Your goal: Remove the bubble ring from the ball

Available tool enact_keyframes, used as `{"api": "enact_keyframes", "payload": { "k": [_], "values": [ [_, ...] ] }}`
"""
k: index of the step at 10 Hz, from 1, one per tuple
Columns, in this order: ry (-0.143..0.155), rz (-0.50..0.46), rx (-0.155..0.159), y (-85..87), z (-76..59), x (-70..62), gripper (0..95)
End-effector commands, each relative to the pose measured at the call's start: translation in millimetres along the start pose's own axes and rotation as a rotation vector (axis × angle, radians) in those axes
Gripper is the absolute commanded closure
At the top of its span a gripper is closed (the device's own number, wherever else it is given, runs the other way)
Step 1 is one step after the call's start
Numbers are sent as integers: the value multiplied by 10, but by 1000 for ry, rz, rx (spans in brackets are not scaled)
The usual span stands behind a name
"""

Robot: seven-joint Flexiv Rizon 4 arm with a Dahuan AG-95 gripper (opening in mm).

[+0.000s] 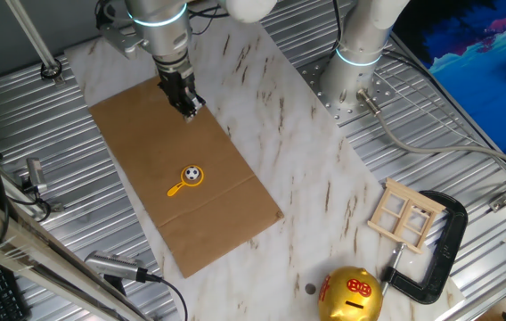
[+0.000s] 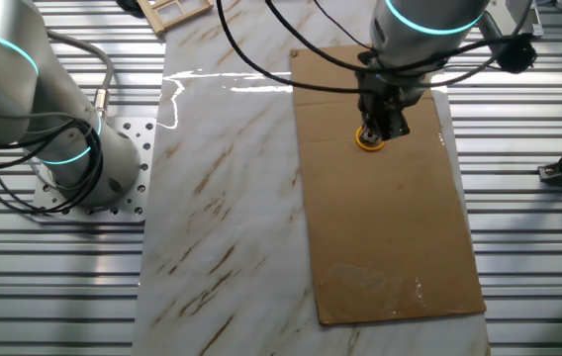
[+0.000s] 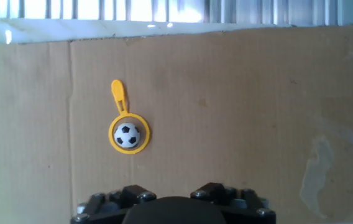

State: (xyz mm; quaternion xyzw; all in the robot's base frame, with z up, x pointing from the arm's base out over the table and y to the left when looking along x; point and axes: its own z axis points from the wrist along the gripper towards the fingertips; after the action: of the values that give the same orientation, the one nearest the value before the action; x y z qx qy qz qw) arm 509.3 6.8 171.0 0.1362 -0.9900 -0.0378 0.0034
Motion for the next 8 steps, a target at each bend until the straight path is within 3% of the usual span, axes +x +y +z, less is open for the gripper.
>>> {"api": "enact_keyframes", "payload": {
  "k": [1, 6, 8],
  "values": [
    [4, 19, -4, 5, 21, -141, 950],
    [14, 19, -10, -83, 242, -442, 950],
    [13, 25, -16, -59, 316, -561, 570]
  ]
}}
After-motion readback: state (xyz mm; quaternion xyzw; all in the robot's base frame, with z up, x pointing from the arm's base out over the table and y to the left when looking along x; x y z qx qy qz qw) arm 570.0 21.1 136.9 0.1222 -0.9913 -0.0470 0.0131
